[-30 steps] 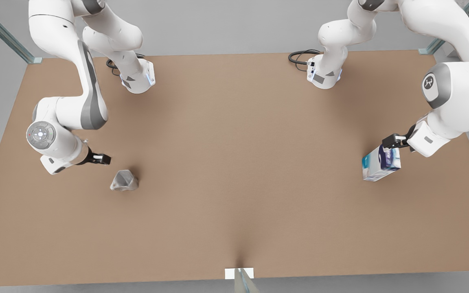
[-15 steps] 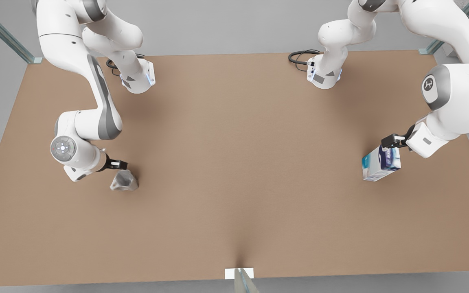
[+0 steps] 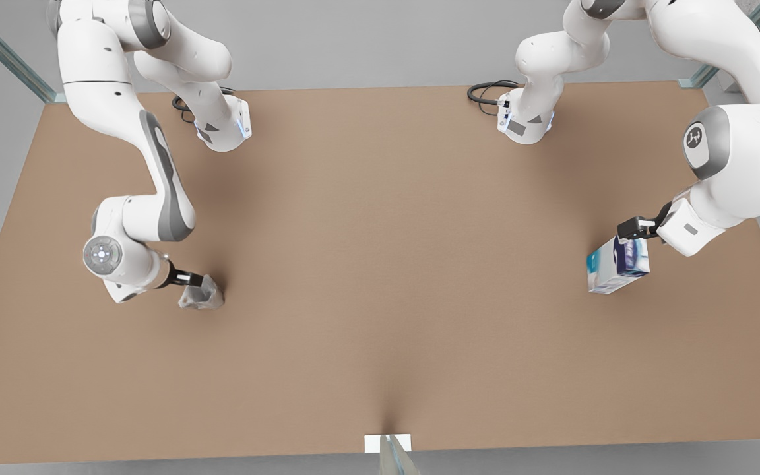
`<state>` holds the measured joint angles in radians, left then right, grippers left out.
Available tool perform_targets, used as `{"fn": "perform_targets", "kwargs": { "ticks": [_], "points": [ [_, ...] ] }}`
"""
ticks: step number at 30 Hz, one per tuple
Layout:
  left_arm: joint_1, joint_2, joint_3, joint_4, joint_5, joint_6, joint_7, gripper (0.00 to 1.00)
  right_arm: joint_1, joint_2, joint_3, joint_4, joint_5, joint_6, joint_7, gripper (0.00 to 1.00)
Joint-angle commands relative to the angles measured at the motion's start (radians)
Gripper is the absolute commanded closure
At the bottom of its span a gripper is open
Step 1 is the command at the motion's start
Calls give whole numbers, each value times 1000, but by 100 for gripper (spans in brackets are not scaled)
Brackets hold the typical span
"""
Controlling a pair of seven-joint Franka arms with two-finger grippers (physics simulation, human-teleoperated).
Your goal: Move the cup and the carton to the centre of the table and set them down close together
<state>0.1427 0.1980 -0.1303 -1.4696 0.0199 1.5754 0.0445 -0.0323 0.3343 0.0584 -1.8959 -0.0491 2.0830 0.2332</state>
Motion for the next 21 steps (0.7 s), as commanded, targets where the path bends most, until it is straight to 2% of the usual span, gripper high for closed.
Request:
{"fn": "perform_targets", "kwargs": {
  "ticks": [1, 7, 21],
  "points": [
    [0, 0, 0, 0, 0, 0, 0, 0, -3, 5, 1, -2, 0, 11, 0, 0],
    [0, 0, 0, 0, 0, -2, 0, 0, -37, 57, -2, -31, 2, 123, -20, 0],
    [-8, 18, 1, 2, 2, -25, -3, 0, -29, 57, 0, -71, 52, 120, -15, 0]
  ]
}}
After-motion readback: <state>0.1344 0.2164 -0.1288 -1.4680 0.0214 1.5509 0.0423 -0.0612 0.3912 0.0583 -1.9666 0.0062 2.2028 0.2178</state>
